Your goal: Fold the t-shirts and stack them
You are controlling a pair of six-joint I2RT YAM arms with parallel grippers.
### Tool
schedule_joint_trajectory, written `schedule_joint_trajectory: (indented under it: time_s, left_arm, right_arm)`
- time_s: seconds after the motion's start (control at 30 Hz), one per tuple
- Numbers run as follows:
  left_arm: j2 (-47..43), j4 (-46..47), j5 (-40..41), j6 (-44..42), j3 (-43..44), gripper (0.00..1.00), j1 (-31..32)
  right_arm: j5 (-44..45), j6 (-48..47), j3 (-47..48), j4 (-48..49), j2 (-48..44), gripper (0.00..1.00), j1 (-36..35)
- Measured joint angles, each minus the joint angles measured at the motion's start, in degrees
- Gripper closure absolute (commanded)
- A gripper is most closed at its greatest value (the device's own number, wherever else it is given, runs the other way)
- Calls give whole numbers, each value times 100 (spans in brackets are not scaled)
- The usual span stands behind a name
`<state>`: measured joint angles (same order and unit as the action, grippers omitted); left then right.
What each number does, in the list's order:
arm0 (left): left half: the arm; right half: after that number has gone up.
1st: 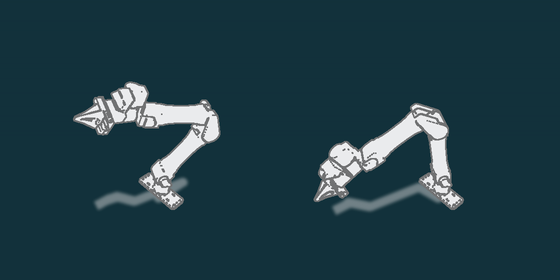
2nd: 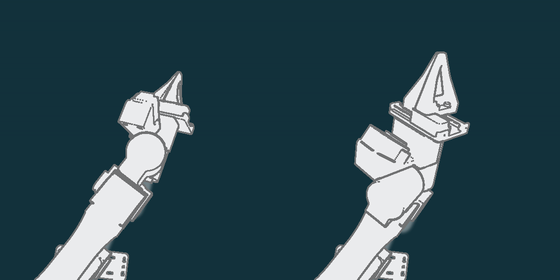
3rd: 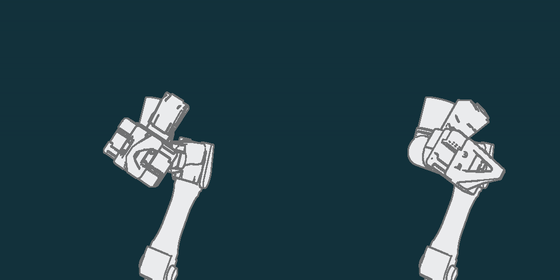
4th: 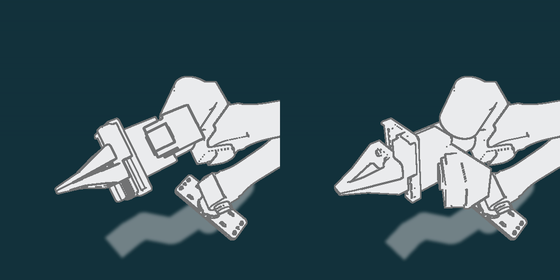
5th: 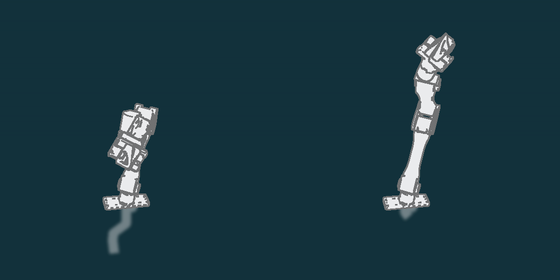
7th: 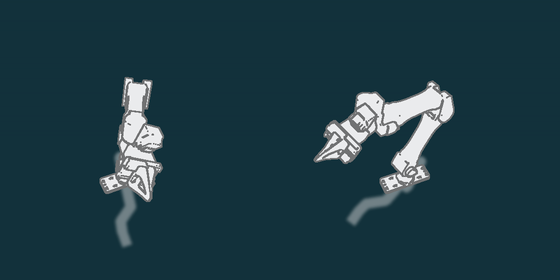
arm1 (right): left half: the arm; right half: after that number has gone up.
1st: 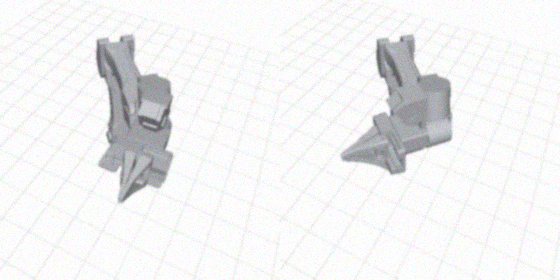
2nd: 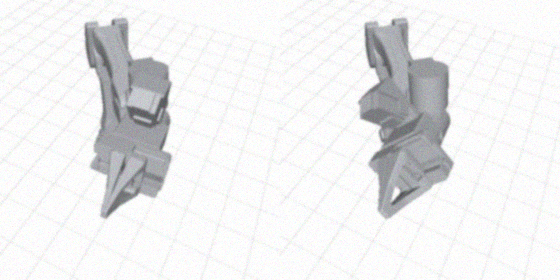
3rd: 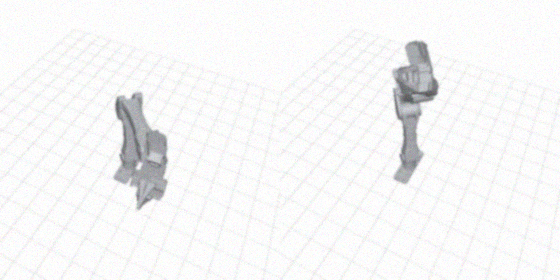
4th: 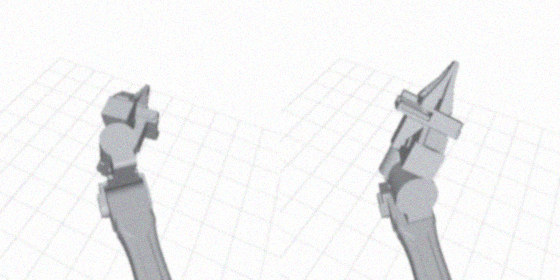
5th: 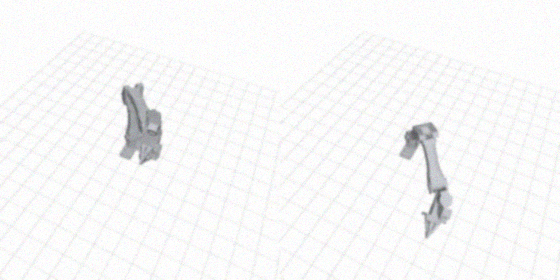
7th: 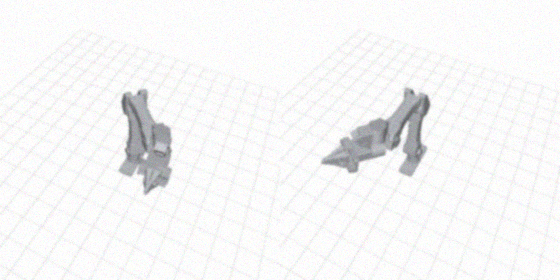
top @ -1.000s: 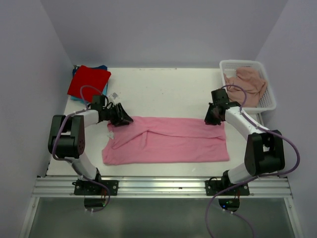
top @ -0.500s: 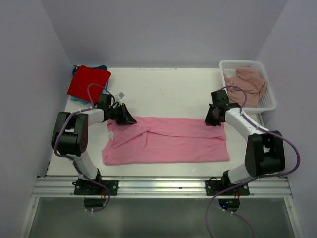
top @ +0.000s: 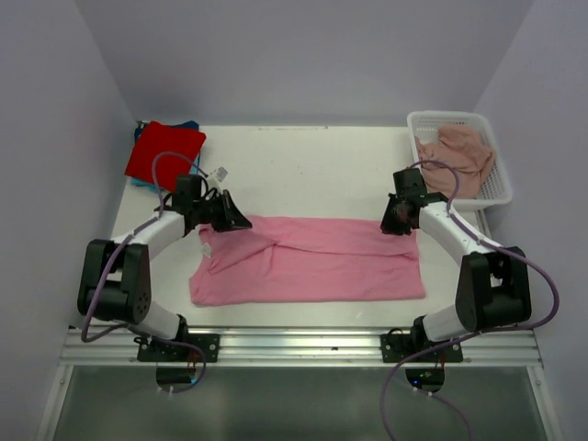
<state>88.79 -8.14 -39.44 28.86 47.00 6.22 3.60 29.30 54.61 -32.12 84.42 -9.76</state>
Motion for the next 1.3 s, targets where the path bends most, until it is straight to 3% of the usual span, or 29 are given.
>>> schedule_joint_trajectory:
  time_s: [0.2, 0.4, 0.7, 0.87, 0.93, 1.03, 1.13, 1.3]
  left_arm:
    - [-1071, -420, 90, -96, -697, 100, 295]
    - [-1399, -647, 160, -13, -1270, 100, 363]
    - [-2785, -356, 181, 907, -1875, 98, 575]
    - [-2898, -118, 188, 1211, -1875, 91, 610]
    - [-2782, -79, 190, 1266, -1875, 86, 625]
    - [-2658, -26, 197, 1357, -1875, 59, 636]
    - [-2664, 48, 214, 1486, -1875, 0, 678]
    - [-3091, -22, 457, 1657, -1851, 0, 909]
  right_arm:
    - [15, 0, 0, 4, -35, 100, 0]
    - [15, 2, 0, 7, -35, 100, 0]
    - [33, 0, 0, 4, -50, 100, 0]
    - [31, 0, -39, 9, -52, 100, 0]
    - [31, 0, -61, 9, -55, 100, 0]
    - [31, -4, -72, 2, -94, 100, 0]
    - [33, -26, -72, 4, -173, 100, 0]
    - [33, -46, -72, 2, -210, 100, 0]
